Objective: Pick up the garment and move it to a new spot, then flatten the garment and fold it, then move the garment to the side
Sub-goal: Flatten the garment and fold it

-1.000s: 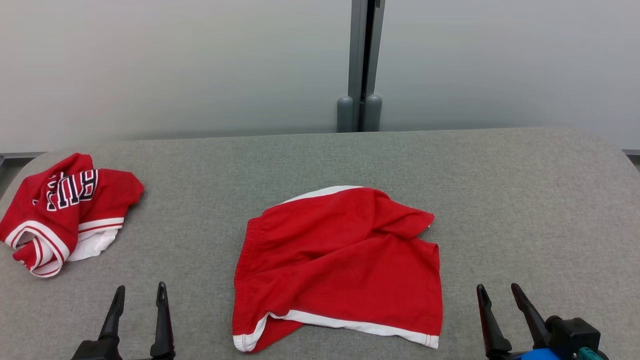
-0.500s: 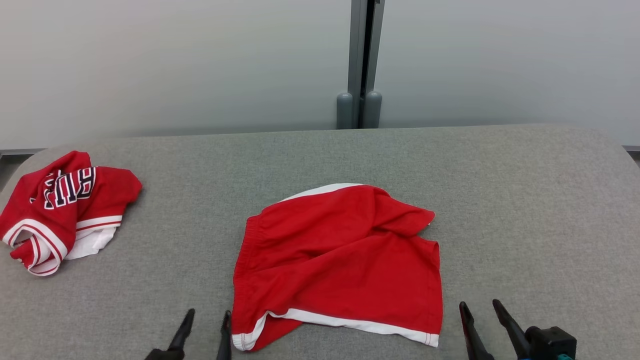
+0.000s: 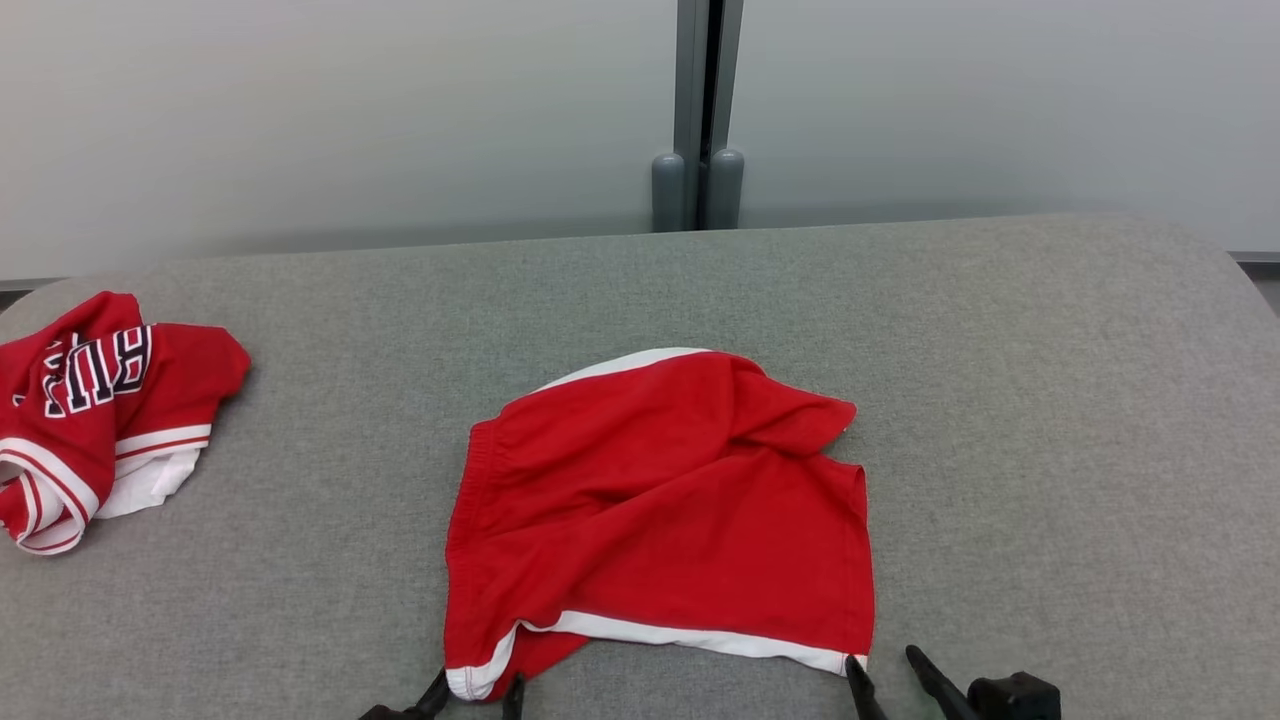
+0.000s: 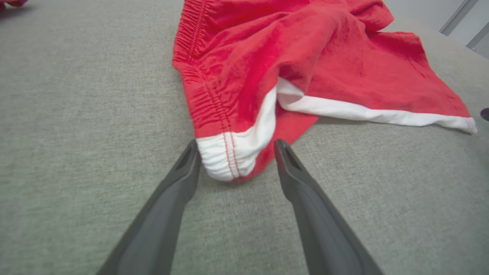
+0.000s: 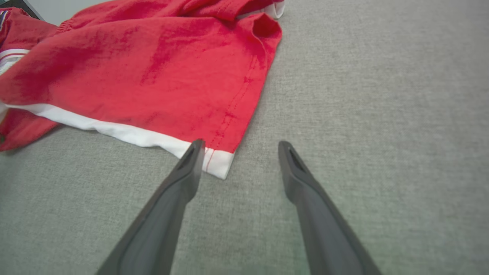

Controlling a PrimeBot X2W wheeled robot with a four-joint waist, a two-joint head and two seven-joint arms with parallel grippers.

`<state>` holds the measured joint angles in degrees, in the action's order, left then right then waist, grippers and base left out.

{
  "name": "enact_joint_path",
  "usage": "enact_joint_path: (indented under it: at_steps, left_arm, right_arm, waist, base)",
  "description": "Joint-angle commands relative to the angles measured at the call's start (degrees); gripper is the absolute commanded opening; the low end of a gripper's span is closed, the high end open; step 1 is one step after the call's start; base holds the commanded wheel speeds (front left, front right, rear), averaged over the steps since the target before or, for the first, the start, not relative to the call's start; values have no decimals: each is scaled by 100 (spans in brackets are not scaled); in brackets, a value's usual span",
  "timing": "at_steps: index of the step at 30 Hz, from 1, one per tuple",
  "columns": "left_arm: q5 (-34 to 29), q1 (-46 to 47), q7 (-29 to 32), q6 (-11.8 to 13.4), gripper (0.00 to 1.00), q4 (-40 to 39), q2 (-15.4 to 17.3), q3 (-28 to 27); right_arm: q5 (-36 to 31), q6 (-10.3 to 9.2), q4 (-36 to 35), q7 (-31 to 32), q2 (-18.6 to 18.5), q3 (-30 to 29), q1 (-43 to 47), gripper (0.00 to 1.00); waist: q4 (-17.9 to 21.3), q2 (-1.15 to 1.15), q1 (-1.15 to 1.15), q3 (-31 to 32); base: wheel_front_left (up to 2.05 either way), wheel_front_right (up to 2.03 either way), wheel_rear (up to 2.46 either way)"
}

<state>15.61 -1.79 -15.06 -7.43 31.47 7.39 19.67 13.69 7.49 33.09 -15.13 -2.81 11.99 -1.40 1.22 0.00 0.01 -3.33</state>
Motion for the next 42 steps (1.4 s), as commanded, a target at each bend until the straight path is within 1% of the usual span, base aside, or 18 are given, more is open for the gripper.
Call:
enact_joint_path:
  at_steps: [1,8,9,11,19,22,23,24,25,26,29,32,38,42]
  left_arm:
    - [76,173,-16,-4,100,47,50,117]
    - [259,393,-16,-5,100,36,50,571]
    - [259,393,-16,-5,100,36,50,571]
    - [311,470,-16,-5,100,-4,70,780]
    - [509,571,-16,-5,100,-139,80,980]
    - [610,618,-16,-5,100,-123,86,1019]
    - [670,629,-16,-5,54,-104,74,1038]
    - [718,662,-16,-5,37,-75,70,1049]
    - [759,706,-16,-5,20,-52,70,1058]
    - [795,736,-16,-5,0,-8,68,1081]
    - [868,841,-16,-5,0,81,71,1175]
    - [962,913,-16,-5,0,-36,87,1086]
    - [1121,1058,-15,-5,0,-692,146,851]
    - [1167,1435,-16,-5,0,-1117,353,779]
  right_arm:
    - [70,1,127,-3,-17,90,-94,100]
    - [353,1,457,-1,-18,386,-249,100]
    - [353,1,457,-1,-18,386,-249,100]
    - [509,1,532,0,-17,556,-336,100]
    - [920,1,731,3,-18,900,-593,100]
    - [1188,1,834,3,-18,992,-699,100]
    - [1249,1,885,4,-18,1019,-747,100]
    - [1340,1,942,4,-18,1034,-797,74]
    - [1399,1,1023,4,-18,1069,-832,30]
    - [1447,1,1079,5,-18,1097,-888,0]
    - [1551,1,1131,3,-16,1114,-1033,0]
    - [1512,1,969,-2,-23,980,-1104,0]
    - [1267,1,421,-2,-19,511,-1208,0]
    - [1031,1,37,-3,-19,296,-1550,0]
  waist:
    - [3,0,-1,-11]
    - [-15,0,-1,-13]
    - [-15,0,-1,-13]
    - [-20,0,-1,-13]
    - [-39,0,-1,-52]
    - [-48,0,-1,-65]
    - [-52,0,-1,-69]
    - [-51,0,-1,-73]
    - [-51,0,-1,-75]
    - [-52,0,-1,-76]
    - [-52,0,-1,-74]
    - [-44,0,-1,-53]
    - [-24,0,-1,-65]
    - [19,0,-1,-171]
  base:
    - [0,0,0]
    - [0,0,0]
    - [0,0,0]
    - [0,0,0]
    - [0,0,0]
    - [0,0,0]
    - [0,0,0]
    - [0,0,0]
    - [0,0,0]
    - [0,0,0]
    - [0,0,0]
    - [0,0,0]
    - [0,0,0]
    - [0,0,0]
